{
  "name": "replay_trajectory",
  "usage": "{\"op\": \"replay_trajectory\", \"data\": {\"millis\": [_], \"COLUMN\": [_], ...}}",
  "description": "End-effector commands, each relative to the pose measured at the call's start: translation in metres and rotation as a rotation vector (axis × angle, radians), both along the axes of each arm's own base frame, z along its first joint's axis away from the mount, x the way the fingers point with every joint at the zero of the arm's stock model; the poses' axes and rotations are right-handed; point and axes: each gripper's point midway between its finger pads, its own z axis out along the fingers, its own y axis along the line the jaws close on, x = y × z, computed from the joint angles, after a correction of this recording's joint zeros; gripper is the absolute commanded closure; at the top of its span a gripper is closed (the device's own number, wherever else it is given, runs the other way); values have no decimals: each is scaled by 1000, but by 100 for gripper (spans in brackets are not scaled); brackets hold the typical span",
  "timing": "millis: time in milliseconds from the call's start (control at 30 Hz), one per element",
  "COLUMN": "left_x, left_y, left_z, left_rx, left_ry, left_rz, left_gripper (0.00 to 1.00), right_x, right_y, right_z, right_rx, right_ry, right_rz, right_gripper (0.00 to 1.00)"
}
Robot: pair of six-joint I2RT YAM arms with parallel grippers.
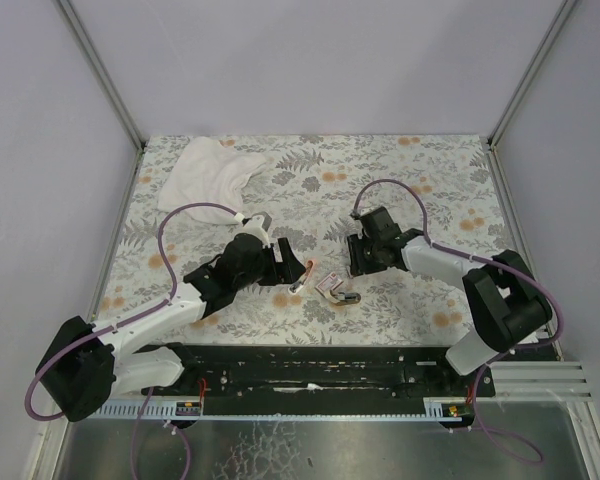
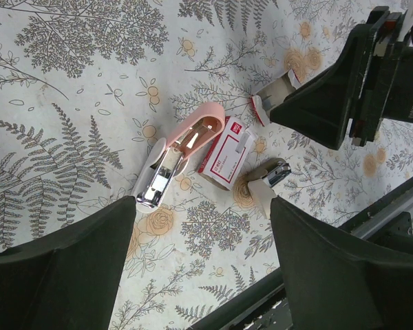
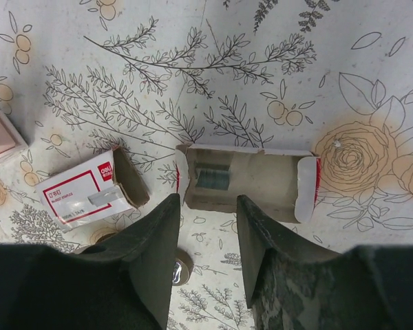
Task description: Load the staples into the stapler
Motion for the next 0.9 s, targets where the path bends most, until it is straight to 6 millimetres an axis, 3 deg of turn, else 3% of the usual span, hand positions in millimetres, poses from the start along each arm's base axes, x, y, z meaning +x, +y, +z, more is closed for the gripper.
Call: {"op": "replay_trajectory", "data": {"millis": [0,600,867], "left_x": [3,2,1], "left_y": [1,5,6], "left_z": [8,8,9], "left_rx": [-10,-6,-7], "left_ry": [-14,-20,-23], "left_rz": [14,26,29], "left_gripper": [22,21,21], "right_x": [20,20,17], "right_y": [8,5,5], "right_z": [10,-8,2], "right_rx": [-9,-76,-58], "right_ry": [-67,-56,-65], "right_rz": [-7,-14,-20], "right_gripper": [56,65,76]}}
